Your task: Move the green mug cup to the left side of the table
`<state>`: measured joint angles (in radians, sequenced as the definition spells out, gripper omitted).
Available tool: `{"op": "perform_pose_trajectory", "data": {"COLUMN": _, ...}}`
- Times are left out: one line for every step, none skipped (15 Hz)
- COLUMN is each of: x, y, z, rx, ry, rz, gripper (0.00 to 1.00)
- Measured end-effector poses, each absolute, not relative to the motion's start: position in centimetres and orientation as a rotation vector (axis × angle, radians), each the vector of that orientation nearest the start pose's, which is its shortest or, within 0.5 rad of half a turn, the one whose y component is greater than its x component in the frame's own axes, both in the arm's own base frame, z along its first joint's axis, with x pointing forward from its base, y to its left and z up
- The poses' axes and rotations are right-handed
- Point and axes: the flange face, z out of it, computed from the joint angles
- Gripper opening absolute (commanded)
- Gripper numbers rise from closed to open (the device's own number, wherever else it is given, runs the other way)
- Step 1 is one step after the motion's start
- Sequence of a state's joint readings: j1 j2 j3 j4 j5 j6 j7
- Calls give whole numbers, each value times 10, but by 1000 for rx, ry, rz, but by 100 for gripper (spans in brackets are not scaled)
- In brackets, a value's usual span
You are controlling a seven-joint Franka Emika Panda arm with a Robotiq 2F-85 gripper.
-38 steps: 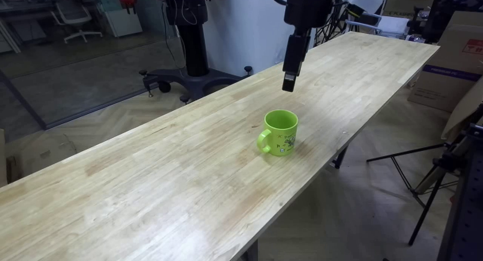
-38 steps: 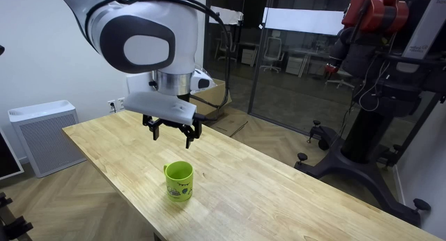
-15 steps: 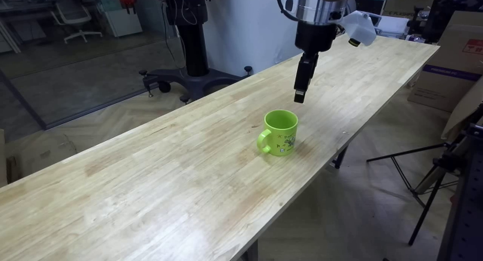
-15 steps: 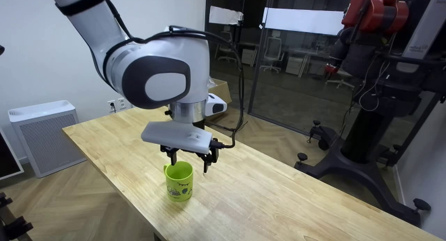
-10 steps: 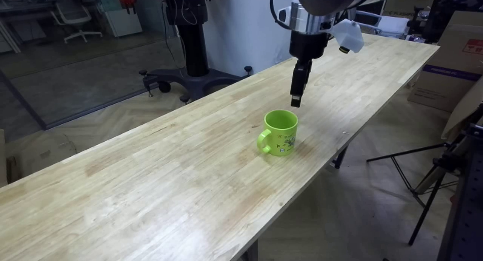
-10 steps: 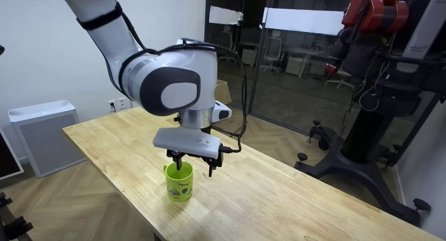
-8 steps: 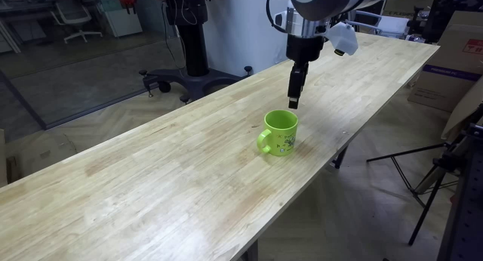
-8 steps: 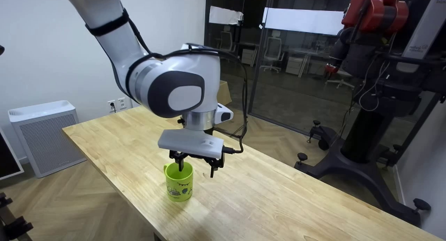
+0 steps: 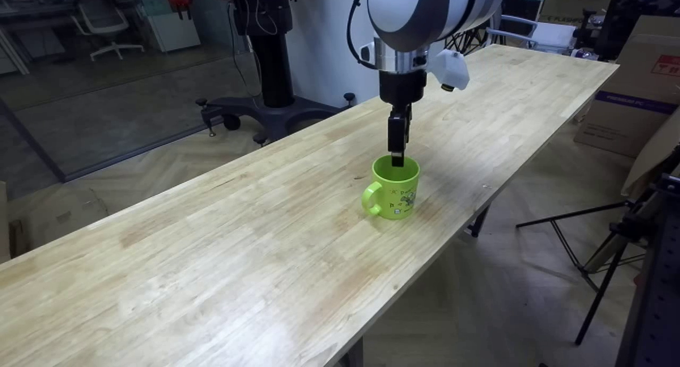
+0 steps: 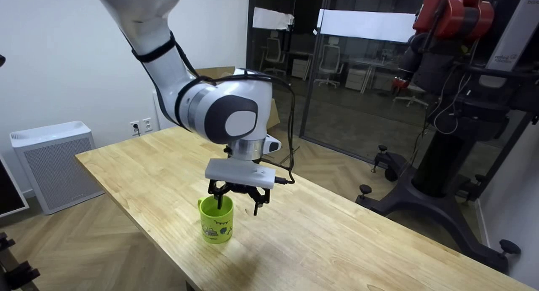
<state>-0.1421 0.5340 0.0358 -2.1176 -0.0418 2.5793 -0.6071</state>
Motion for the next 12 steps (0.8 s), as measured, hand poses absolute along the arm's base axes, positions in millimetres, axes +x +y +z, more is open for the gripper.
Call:
{"op": "perform_pose_trajectory", "data": {"x": 565, "y": -58, "z": 146, "rx": -3002, "ry": -830, "rz": 122, "gripper": 67}}
{"op": "perform_pose_trajectory", "data": {"x": 568, "y": -57, "z": 143, "rx": -2999, "ry": -844, "rz": 136, "gripper": 60}}
{"op": "perform_pose_trajectory", "data": {"x": 571, "y": -56, "z": 141, "rx": -2998, "ry": -856, "rz": 145, "gripper": 52}}
{"op": "perform_pose_trajectory", "data": {"x": 573, "y": -56, "z": 139, "rx": -2998, "ry": -868, "rz": 150, "gripper": 45}}
{"op": "perform_pose_trajectory", "data": {"x": 575, "y": -55, "z": 137, "rx": -2999, "ry": -882, "rz": 155, "gripper": 38}}
{"op": "perform_pose_trajectory", "data": {"x": 576, "y": -54, "z": 137, "rx": -3000, "ry": -898, "rz": 158, "gripper": 31}}
{"op": "perform_pose_trajectory", "data": {"x": 577, "y": -52, "z": 136, "rx": -3002, "ry": -911, "rz": 162, "gripper": 24}}
{"op": "perform_pose_trajectory", "data": {"x": 578, "y": -50, "z": 137, "rx": -3003, "ry": -925, "rz": 168, "gripper": 18}}
{"op": "perform_pose_trajectory", "data": {"x": 579, "y": -47, "z": 137, "rx": -3005, "ry": -941, "rz": 173, "gripper": 12}}
{"op": "perform_pose_trajectory", "data": {"x": 579, "y": -43, "z": 137, "rx": -3005, "ry": -959, "rz": 177, "gripper": 4}}
{"op": "perform_pose_trajectory", "data": {"x": 579, "y": -40, "z": 137, "rx": -3004, "ry": -976, "rz": 180, "gripper": 1}}
{"op": "perform_pose_trajectory", "data": {"x": 579, "y": -36, "z": 137, "rx": -3002, "ry": -994, "rz": 184, "gripper": 0}}
